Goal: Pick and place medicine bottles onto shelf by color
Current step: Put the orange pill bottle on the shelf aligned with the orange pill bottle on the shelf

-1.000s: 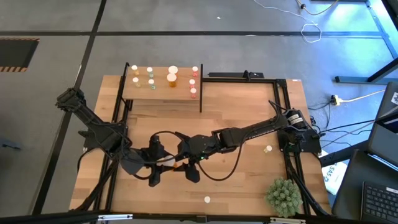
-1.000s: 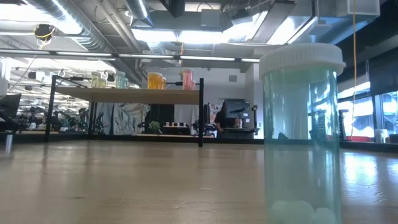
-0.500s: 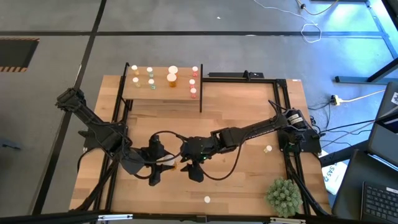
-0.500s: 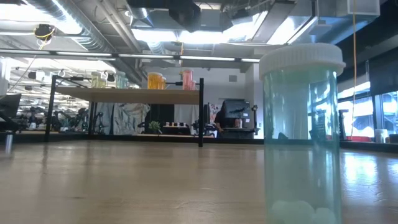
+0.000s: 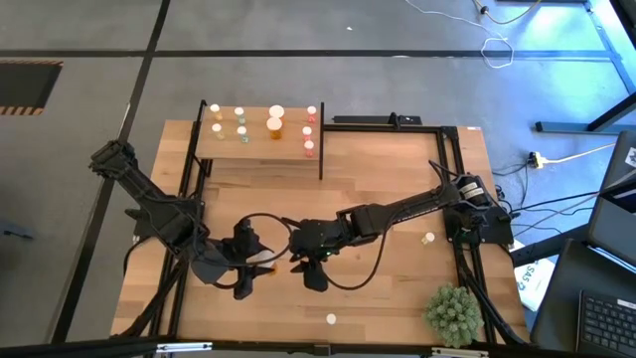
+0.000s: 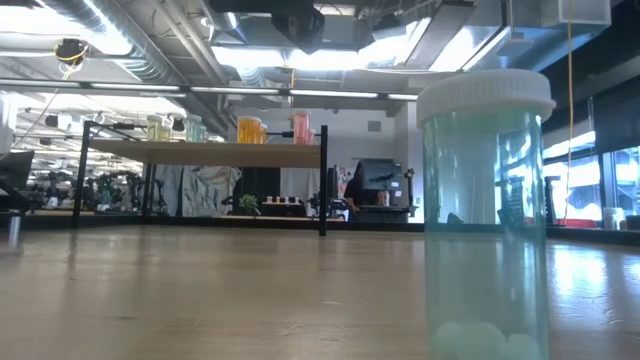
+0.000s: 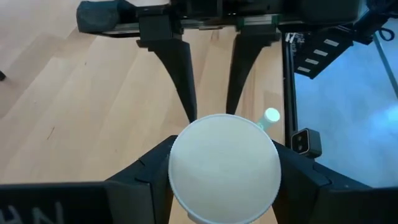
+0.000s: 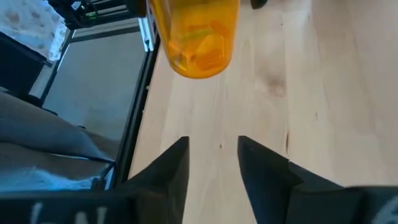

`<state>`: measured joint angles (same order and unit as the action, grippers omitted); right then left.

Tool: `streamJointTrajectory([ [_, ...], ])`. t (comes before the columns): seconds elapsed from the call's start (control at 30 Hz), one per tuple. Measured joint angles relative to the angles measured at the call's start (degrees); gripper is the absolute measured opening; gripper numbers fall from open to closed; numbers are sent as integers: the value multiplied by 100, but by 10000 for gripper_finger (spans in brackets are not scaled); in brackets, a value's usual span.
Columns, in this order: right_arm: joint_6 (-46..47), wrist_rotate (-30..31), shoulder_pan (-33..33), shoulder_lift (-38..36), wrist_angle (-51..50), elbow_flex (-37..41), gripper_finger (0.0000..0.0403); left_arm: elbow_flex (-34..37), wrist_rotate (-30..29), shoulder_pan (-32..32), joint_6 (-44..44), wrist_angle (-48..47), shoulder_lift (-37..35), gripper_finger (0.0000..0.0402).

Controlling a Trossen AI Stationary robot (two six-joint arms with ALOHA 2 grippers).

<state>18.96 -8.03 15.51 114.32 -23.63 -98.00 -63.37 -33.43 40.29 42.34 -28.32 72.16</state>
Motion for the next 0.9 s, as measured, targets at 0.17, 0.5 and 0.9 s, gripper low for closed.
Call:
streamJointTrajectory([
  [0.17, 23, -66, -27, 0, -12, 0, 128, 0, 0, 0, 8, -11, 0, 191],
  [0.5, -318, 65, -39, 0, 35, 0, 198, 0, 0, 0, 10, -31, 0, 191],
  [0.9, -402, 81, -58, -8, 992, 0, 272, 0, -136, -4, -49, -31, 0, 191],
])
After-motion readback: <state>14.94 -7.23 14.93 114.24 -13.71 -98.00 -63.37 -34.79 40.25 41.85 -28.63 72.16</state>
